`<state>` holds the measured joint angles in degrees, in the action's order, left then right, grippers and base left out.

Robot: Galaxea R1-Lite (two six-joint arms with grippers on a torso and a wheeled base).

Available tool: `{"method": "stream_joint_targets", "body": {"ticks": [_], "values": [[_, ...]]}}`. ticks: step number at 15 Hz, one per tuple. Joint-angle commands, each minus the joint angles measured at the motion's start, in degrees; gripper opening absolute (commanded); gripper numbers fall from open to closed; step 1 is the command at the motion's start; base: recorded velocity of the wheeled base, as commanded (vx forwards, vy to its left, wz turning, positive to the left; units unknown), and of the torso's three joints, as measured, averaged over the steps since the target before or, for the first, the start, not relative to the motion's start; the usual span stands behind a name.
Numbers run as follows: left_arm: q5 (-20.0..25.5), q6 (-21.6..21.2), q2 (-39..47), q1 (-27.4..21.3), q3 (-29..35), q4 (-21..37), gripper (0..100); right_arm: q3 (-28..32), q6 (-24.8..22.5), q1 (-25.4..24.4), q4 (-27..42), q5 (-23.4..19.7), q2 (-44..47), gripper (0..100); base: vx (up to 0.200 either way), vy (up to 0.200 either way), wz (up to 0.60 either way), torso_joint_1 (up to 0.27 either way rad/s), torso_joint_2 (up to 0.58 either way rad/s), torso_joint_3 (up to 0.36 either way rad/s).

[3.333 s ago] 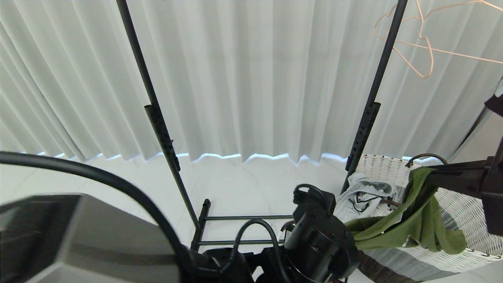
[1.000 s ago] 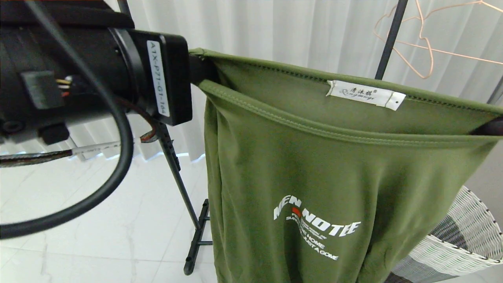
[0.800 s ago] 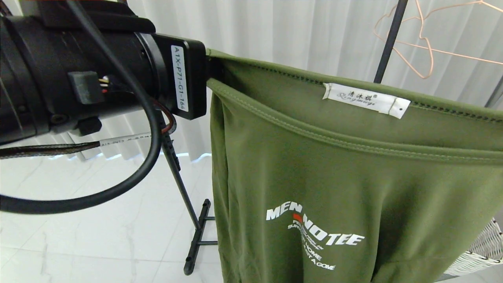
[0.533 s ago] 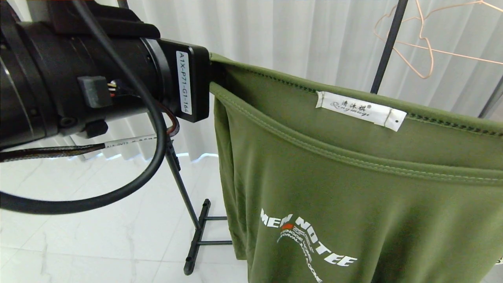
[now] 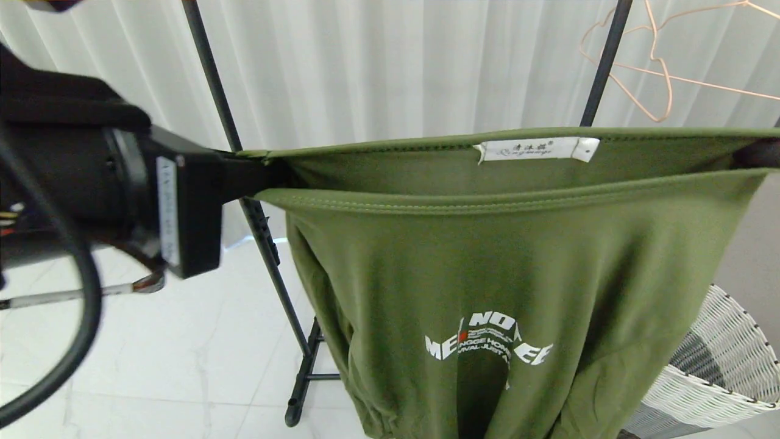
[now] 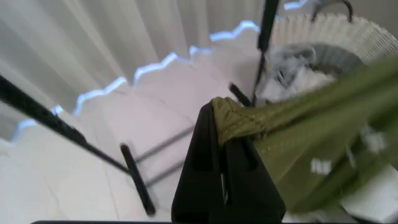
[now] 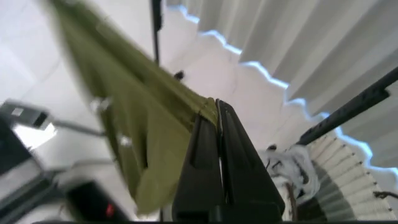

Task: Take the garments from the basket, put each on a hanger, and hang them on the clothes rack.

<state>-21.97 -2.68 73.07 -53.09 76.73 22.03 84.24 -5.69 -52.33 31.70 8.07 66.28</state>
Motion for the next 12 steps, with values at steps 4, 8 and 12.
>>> {"method": "stream_joint_targets", "body": {"ticks": [4, 8, 12], "values": [[0.0, 6.0, -7.9, -13.7, 0.2, 6.7, 0, 0.1, -0.1, 3.3, -13.0, 0.1, 9.2, 0, 0.0, 0.0, 0.0, 0.0, 0.0, 0.0], [0.1, 6.5, -8.2, -22.9, -0.4, 6.7, 0, 0.4, -0.3, 3.3, -15.9, 0.1, 11.6, 0, 0.0, 0.0, 0.0, 0.0, 0.0, 0.0], [0.1, 6.5, -8.3, -23.4, -1.3, 6.7, 0, 0.3, -0.3, 3.3, -15.6, 0.7, 11.0, 0, 0.0, 0.0, 0.0, 0.0, 0.0, 0.0]]}}
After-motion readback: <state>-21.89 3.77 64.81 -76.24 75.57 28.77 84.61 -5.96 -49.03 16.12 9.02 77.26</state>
